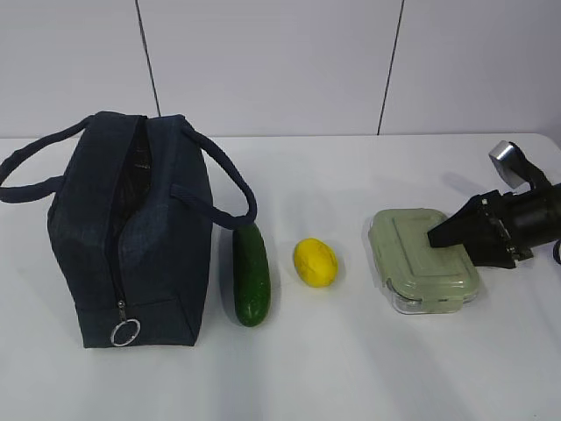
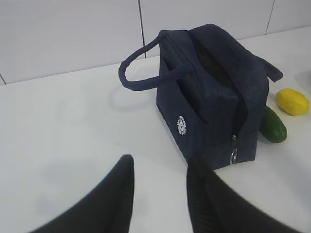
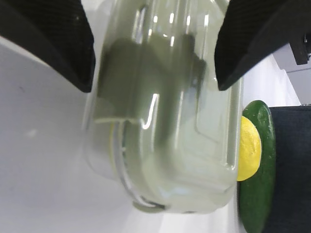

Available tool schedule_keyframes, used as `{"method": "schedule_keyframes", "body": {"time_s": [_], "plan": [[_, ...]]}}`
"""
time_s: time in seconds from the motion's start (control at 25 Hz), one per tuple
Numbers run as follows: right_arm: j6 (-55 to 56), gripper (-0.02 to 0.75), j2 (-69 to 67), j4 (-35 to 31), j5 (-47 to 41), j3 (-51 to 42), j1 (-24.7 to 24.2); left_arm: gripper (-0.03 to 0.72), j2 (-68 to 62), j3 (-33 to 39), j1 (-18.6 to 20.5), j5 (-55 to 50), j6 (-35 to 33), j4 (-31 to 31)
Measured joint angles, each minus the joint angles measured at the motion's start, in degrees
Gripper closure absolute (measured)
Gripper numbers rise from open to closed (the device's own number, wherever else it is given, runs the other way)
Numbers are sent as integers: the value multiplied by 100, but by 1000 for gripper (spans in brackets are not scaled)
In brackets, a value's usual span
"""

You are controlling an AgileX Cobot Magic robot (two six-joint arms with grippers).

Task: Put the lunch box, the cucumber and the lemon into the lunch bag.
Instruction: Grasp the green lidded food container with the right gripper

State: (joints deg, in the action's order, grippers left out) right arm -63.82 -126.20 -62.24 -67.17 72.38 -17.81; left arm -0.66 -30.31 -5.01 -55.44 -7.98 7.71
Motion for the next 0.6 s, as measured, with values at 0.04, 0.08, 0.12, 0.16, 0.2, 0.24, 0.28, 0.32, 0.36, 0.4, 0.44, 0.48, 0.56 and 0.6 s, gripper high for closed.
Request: {"method": "schedule_keyframes", "body": {"time_s": [0.04, 0.08, 0.12, 0.16, 0.2, 0.24, 0.28, 0.32, 0.36, 0.4, 0.44, 0.48, 0.56, 0.6], "plan": [[0, 183, 0, 0, 0, 0, 25, 424, 0, 0, 0, 0, 0, 0], [0, 183, 0, 0, 0, 0, 36, 424, 0, 0, 0, 0, 0, 0], [0, 183, 0, 0, 0, 0, 48, 424, 0, 0, 0, 0, 0, 0], [0, 183, 0, 0, 0, 0, 48, 424, 0, 0, 0, 0, 0, 0], [0, 183, 0, 0, 0, 0, 61, 424, 0, 0, 0, 0, 0, 0], [0, 183, 0, 0, 0, 0, 61, 424, 0, 0, 0, 0, 0, 0], [0, 183, 0, 0, 0, 0, 61, 424, 0, 0, 0, 0, 0, 0], [0, 183, 0, 0, 0, 0, 61, 424, 0, 0, 0, 0, 0, 0], [0, 183, 0, 0, 0, 0, 61, 424, 0, 0, 0, 0, 0, 0], [9, 183, 0, 13, 0, 0, 61, 424, 0, 0, 0, 0, 0, 0], [9, 183, 0, 40, 0, 0, 61, 424, 0, 0, 0, 0, 0, 0], [13, 183, 0, 52, 0, 0, 61, 424, 0, 0, 0, 0, 0, 0], [24, 183, 0, 65, 0, 0, 61, 424, 0, 0, 0, 0, 0, 0], [29, 183, 0, 65, 0, 0, 61, 424, 0, 0, 0, 0, 0, 0]]}}
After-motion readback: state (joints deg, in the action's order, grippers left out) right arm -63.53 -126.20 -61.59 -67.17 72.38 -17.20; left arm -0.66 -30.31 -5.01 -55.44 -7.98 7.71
